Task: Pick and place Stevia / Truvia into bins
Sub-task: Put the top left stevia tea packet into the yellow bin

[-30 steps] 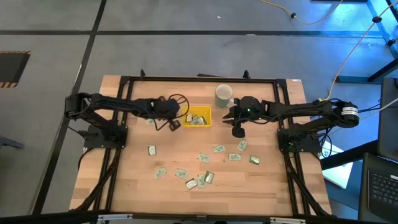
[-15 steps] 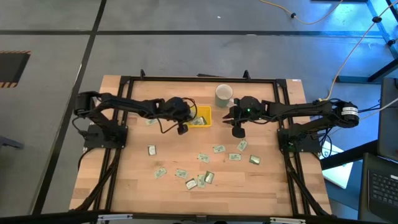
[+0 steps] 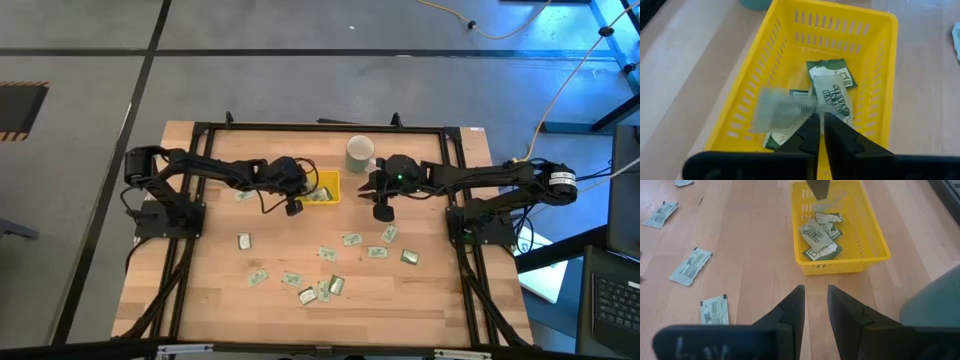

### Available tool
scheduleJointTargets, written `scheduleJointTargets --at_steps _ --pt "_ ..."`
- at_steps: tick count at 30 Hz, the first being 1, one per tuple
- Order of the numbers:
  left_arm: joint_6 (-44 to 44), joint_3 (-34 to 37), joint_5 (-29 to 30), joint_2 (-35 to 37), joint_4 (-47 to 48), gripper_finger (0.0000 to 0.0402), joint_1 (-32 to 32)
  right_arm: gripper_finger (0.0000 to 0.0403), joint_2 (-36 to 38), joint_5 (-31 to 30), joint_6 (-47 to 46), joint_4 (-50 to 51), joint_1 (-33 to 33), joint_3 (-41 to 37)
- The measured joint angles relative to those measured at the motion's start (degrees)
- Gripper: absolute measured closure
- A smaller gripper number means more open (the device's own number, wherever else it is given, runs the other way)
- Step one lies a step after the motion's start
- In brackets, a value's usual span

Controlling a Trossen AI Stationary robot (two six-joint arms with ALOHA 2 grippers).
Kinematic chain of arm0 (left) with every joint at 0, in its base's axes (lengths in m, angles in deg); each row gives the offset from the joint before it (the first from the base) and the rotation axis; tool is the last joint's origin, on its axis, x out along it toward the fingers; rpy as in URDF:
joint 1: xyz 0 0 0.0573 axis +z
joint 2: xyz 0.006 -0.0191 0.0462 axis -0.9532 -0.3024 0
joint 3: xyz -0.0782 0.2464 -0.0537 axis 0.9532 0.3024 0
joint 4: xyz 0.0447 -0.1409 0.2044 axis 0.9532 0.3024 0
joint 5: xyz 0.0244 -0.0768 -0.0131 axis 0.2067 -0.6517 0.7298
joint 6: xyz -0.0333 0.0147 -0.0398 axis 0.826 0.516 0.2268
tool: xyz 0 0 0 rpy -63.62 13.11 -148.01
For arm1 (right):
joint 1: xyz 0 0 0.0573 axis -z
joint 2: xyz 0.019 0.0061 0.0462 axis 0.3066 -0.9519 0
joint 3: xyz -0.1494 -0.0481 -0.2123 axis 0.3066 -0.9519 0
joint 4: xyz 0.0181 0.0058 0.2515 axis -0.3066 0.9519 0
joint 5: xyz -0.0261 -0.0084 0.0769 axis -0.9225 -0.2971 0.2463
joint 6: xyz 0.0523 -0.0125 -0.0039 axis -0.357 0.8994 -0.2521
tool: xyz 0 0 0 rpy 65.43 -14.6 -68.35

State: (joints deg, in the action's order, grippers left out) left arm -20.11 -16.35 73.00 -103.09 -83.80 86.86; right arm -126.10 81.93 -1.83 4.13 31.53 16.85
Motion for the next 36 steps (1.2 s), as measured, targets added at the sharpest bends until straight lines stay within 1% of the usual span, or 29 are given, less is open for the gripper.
scheduleJointTargets --at_steps 4,6,10,16,20,25,30,36 --pt "-1.26 0.00 1.33 0.17 0.17 0.0360 -0.04 0.0315 0.00 -0.01 -0.01 0.01 0.00 0.00" --pt "-1.28 0.00 2.10 1.23 1.90 0.0353 -0.02 0.0315 0.00 0.00 -0.01 0.05 0.02 0.00" --pt "-1.28 -0.02 4.68 6.73 9.07 0.0346 -0.04 0.0315 0.00 0.00 -0.01 0.63 0.01 0.00" --pt "-1.10 -0.02 6.90 14.78 23.93 0.0351 -0.04 0.0315 0.00 -0.01 0.01 0.89 0.02 0.00" --pt "5.82 0.78 6.99 17.40 32.78 0.0356 -0.09 0.0315 0.00 0.01 0.01 0.90 0.02 0.00" --pt "16.11 3.39 7.44 17.81 40.63 0.0364 -0.09 0.0315 0.00 -0.01 0.01 0.88 0.00 0.00" --pt "25.36 6.91 11.79 17.81 42.48 0.0371 0.11 0.0315 0.00 -0.01 0.01 0.83 0.02 0.00" --pt "29.77 9.68 10.01 17.81 41.85 0.0374 1.67 0.0315 0.00 -0.01 0.01 0.80 0.01 0.00"
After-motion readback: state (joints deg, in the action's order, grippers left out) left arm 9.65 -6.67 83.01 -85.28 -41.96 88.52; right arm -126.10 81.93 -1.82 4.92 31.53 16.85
